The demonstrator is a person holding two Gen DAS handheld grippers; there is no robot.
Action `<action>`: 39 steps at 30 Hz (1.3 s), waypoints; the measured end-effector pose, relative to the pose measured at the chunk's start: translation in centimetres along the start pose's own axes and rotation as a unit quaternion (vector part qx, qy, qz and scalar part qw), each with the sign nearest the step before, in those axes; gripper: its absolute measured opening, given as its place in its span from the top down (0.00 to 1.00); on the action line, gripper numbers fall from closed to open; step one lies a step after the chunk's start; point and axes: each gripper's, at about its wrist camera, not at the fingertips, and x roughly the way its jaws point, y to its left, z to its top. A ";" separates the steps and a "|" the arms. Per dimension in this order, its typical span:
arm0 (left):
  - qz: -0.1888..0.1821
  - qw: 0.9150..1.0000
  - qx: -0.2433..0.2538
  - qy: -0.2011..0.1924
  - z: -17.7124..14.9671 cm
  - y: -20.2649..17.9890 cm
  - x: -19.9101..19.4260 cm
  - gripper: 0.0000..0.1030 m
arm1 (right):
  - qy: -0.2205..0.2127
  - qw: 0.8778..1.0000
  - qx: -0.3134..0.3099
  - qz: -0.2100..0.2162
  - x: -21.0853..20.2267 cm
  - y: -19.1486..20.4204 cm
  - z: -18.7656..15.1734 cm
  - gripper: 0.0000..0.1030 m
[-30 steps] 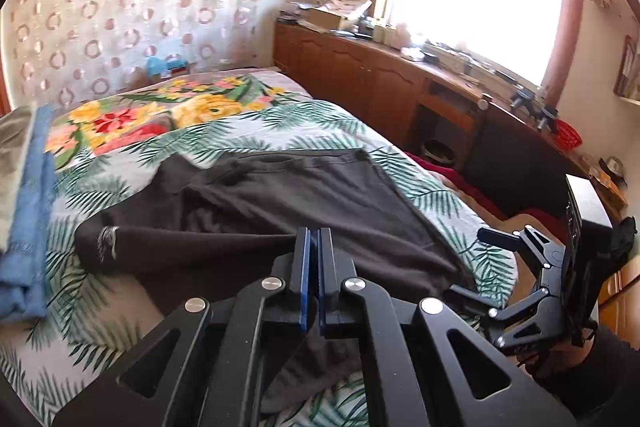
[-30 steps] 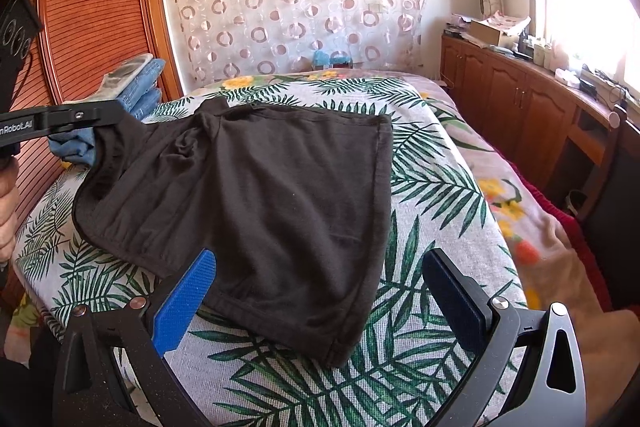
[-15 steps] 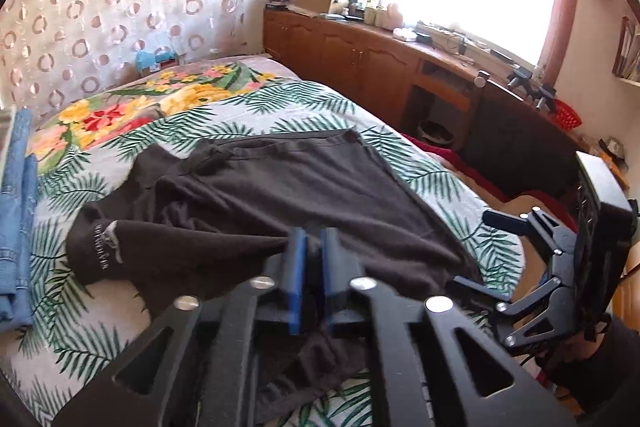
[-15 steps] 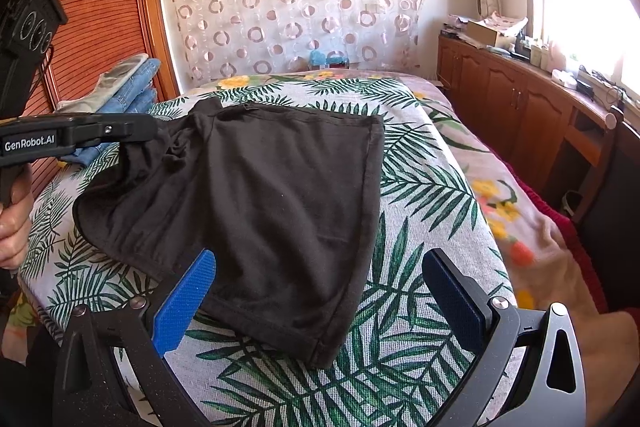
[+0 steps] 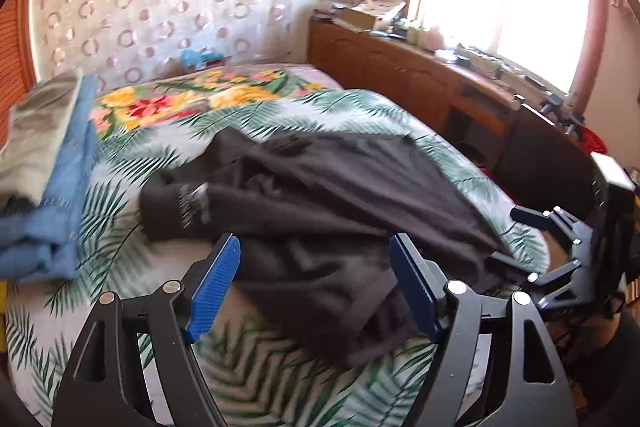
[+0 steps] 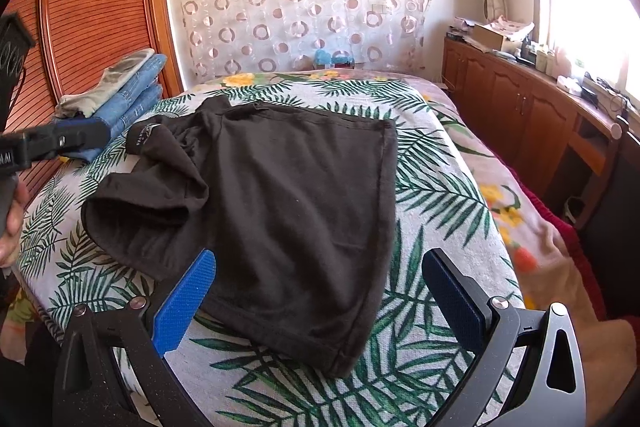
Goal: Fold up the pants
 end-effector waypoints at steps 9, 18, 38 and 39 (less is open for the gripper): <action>0.020 0.999 -0.044 0.021 -3.7 3.0 0.3 0.25 | 0.006 0.999 -0.015 0.051 1.2 1.9 1.6 0.29; 0.022 0.998 -0.046 0.040 -5.8 2.7 0.7 0.25 | 0.026 0.995 -0.022 0.098 3.5 3.5 3.2 0.55; 0.025 0.998 -0.057 0.026 -6.1 3.1 -0.6 0.25 | 0.062 0.989 -0.027 0.134 7.6 5.5 4.6 0.94; 0.025 0.998 -0.056 0.024 -5.9 3.0 -0.8 0.25 | 0.056 0.988 -0.035 0.140 7.3 5.6 4.8 0.94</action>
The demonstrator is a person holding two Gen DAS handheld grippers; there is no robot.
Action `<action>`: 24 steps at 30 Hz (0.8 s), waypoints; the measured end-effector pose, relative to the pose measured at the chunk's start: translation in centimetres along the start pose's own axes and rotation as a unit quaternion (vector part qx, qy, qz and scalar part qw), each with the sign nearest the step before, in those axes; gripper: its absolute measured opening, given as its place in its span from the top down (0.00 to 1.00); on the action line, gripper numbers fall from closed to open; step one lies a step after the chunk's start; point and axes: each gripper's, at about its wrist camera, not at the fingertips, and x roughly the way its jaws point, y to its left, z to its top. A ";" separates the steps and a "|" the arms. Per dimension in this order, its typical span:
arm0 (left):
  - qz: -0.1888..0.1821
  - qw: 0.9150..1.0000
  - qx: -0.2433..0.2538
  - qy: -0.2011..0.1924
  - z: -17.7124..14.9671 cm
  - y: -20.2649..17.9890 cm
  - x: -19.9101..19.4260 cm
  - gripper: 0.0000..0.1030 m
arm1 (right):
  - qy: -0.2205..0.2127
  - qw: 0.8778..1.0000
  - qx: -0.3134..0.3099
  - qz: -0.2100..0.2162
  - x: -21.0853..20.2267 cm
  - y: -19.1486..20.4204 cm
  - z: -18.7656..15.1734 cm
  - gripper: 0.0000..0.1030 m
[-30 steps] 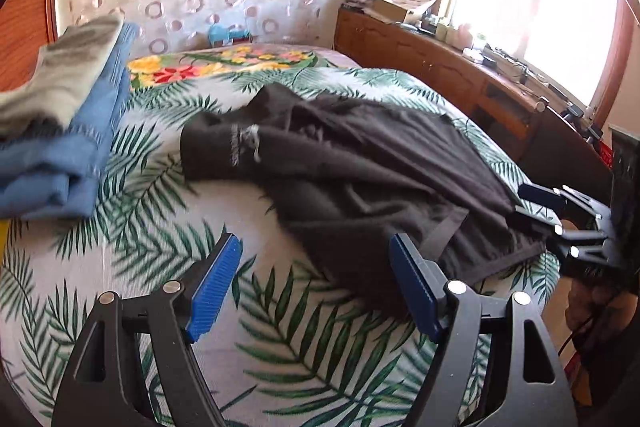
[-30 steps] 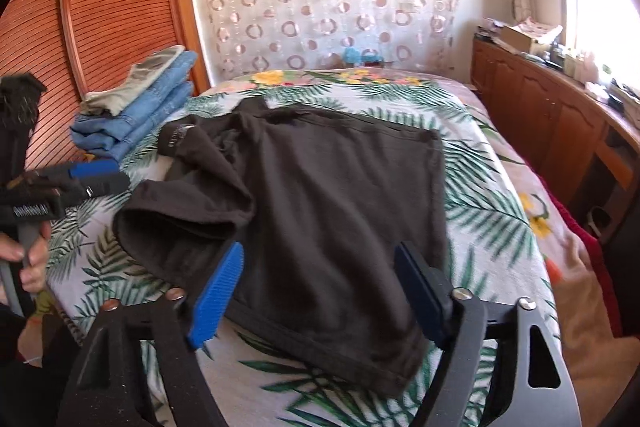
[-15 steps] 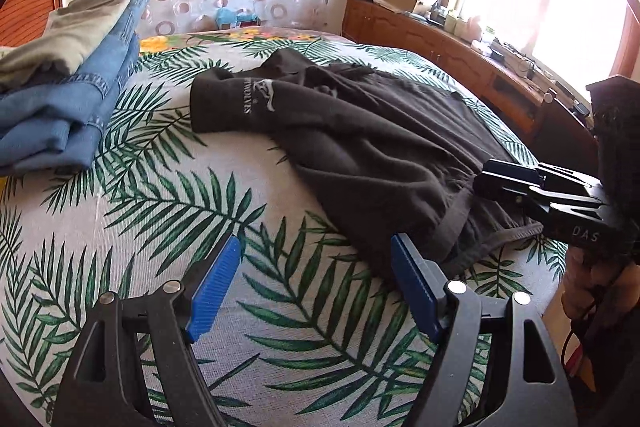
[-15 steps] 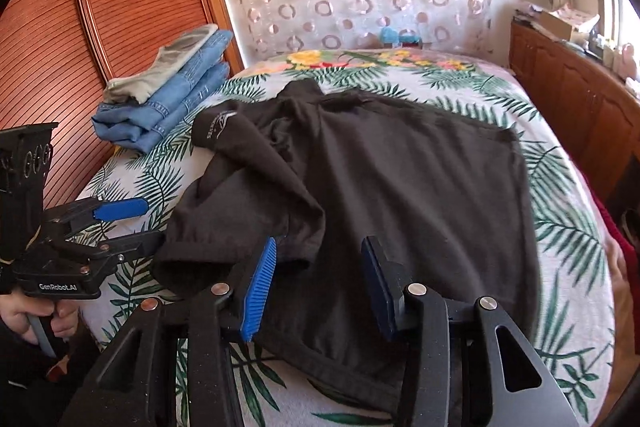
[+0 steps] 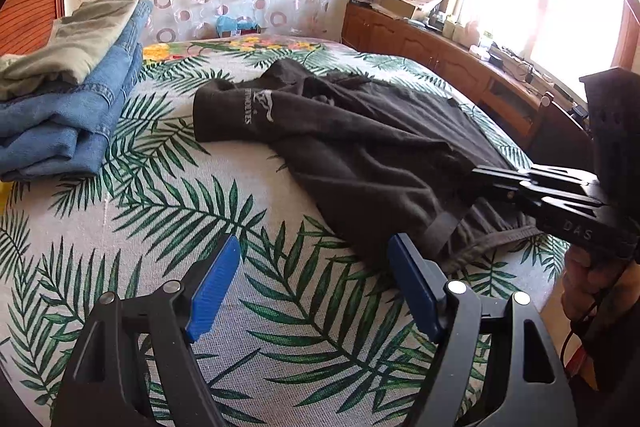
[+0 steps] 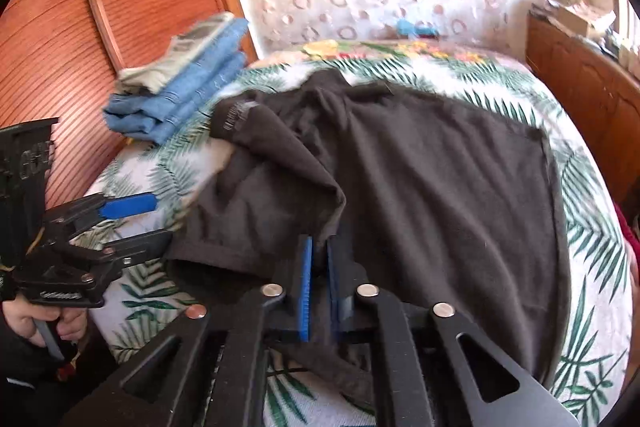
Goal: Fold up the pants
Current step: 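Move the right gripper to the shorts' edge and close on it, then lift the shorts' edge with the right gripper, fold it across, open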
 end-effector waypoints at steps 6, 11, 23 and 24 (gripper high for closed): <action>-0.003 1.000 0.003 -0.013 0.5 -0.5 -1.1 0.25 | -0.039 0.999 -0.013 0.011 -2.8 0.6 0.6 0.95; -0.006 1.000 0.007 -0.021 1.0 -1.0 -1.7 0.25 | -0.072 0.997 -0.028 0.001 -5.6 0.7 0.5 0.95; -0.016 0.999 0.020 -0.038 1.8 -2.7 -2.5 0.25 | -0.106 0.994 -0.017 -0.027 -10.2 -0.3 -1.3 0.95; -0.017 0.999 0.021 -0.038 1.8 -2.8 -2.5 0.25 | -0.110 0.993 -0.015 -0.030 -10.6 -0.5 -1.5 0.95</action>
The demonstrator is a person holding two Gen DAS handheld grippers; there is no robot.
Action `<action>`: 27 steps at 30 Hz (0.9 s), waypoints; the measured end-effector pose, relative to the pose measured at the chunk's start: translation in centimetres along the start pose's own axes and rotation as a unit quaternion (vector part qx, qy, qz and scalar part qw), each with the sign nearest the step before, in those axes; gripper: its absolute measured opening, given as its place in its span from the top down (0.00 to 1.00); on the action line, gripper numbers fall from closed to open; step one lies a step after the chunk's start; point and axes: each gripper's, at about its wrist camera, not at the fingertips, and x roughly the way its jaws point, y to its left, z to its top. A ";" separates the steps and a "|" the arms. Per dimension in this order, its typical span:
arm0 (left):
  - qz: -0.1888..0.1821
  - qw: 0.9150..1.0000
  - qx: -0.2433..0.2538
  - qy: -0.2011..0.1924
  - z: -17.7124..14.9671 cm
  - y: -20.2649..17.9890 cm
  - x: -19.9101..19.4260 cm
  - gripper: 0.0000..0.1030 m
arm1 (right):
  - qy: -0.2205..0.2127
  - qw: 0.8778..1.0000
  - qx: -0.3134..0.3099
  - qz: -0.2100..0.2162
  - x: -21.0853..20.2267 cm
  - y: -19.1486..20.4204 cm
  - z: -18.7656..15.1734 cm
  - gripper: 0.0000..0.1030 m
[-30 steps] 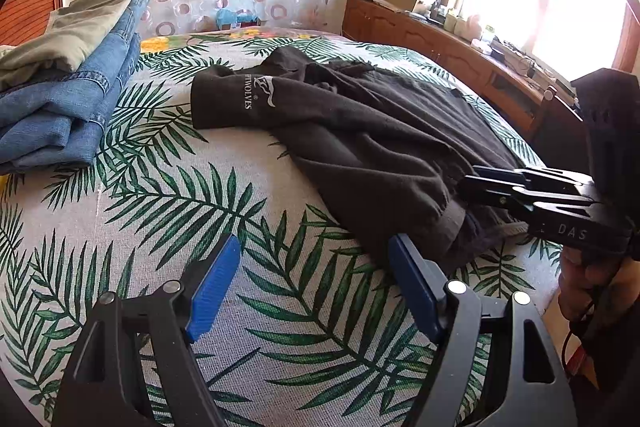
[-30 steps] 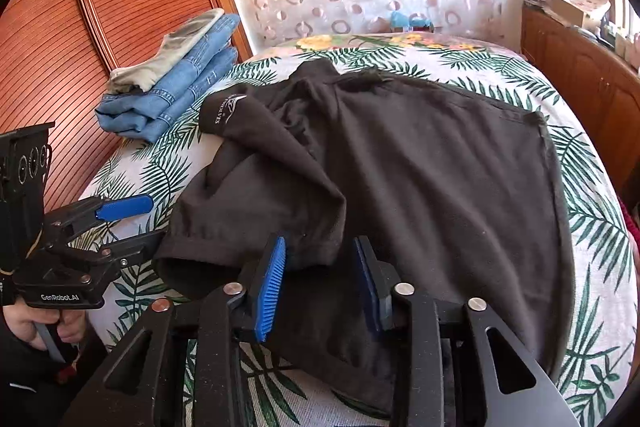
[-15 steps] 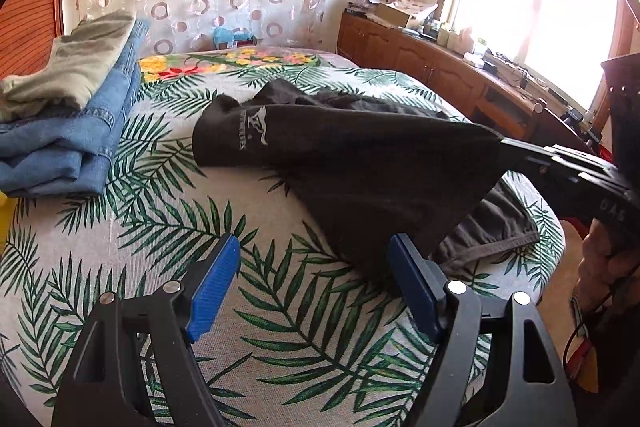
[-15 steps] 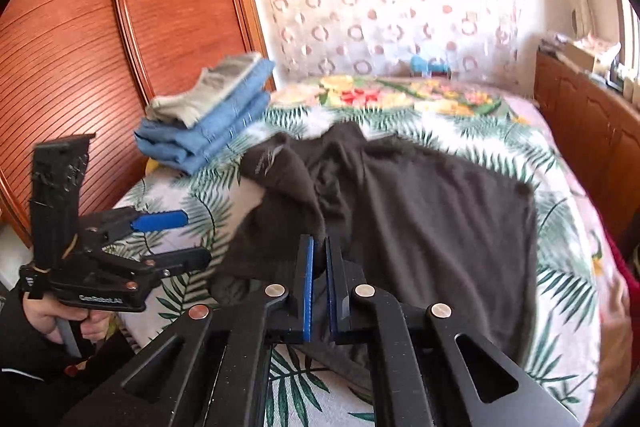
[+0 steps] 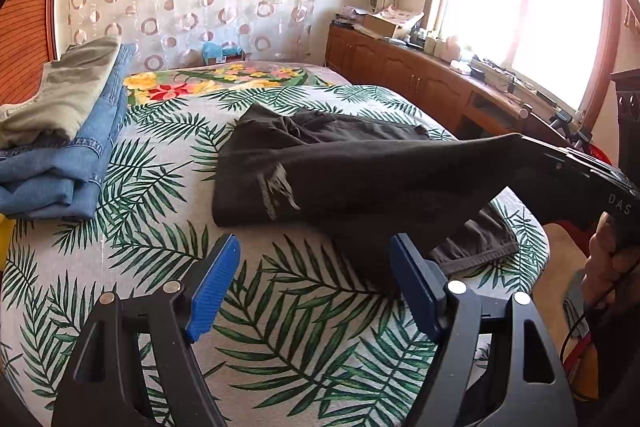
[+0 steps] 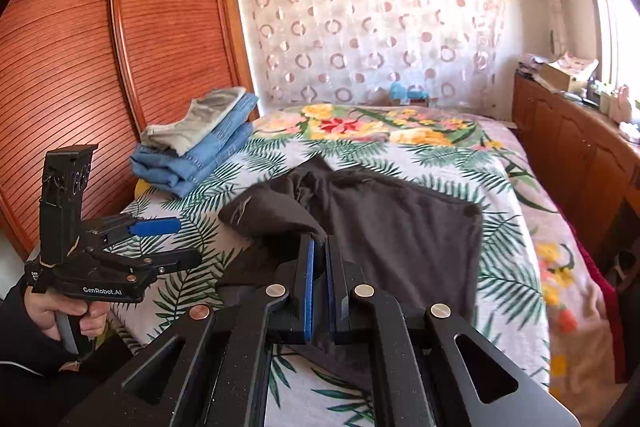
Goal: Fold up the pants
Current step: 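Lift the shorts' edge with the right gripper, fold it across, open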
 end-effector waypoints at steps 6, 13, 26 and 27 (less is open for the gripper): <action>-0.004 1.000 0.006 0.002 -0.1 -0.8 0.1 0.25 | -0.010 1.000 0.016 -0.018 -2.3 -1.2 -1.0 0.95; -0.011 1.000 0.012 0.002 0.2 -1.6 0.4 0.25 | 0.003 0.999 0.032 -0.036 -3.9 -2.0 -2.6 0.95; -0.023 0.999 0.039 0.012 0.9 -3.7 2.2 0.25 | 0.021 0.997 0.054 -0.054 -5.7 -2.4 -3.8 0.95; -0.023 0.999 0.040 0.013 0.9 -3.8 2.4 0.25 | 0.021 0.997 0.055 -0.056 -5.8 -2.4 -3.8 0.95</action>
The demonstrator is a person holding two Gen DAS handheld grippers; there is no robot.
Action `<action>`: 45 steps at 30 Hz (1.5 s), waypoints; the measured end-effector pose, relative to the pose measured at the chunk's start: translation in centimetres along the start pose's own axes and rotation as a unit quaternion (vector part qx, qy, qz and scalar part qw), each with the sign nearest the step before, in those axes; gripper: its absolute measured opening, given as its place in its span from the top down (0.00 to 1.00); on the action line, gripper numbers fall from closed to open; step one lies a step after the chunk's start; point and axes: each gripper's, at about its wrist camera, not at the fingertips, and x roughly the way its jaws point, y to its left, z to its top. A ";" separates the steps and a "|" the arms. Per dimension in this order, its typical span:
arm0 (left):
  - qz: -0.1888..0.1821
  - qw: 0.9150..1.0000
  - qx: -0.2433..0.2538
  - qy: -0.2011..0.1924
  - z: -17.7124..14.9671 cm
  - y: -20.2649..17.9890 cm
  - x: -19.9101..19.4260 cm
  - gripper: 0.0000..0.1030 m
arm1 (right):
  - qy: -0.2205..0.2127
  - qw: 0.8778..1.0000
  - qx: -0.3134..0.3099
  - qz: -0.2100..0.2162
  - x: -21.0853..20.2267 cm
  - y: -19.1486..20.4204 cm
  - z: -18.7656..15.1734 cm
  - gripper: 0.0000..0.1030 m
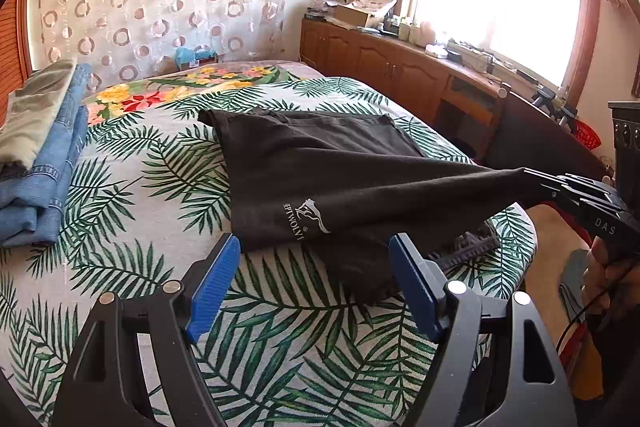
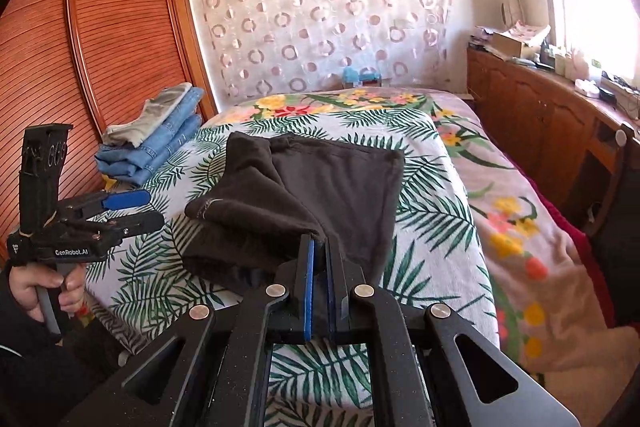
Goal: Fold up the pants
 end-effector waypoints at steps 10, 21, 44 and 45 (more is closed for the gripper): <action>0.003 1.000 0.018 0.022 -0.2 -0.9 2.4 0.25 | 0.033 0.999 0.015 -0.001 0.5 -0.3 -1.1 0.95; 0.012 0.998 0.022 0.054 -1.1 -1.1 4.4 0.25 | 0.074 0.996 0.039 0.004 2.3 -1.8 -1.3 0.95; 0.040 0.999 -0.015 0.002 -0.2 2.0 -0.2 0.24 | 0.045 0.999 -0.027 -0.001 2.3 1.2 1.4 0.70; 0.043 0.999 -0.016 -0.001 -0.1 2.2 -0.4 0.24 | 0.044 0.999 -0.032 0.003 2.7 1.5 1.6 0.70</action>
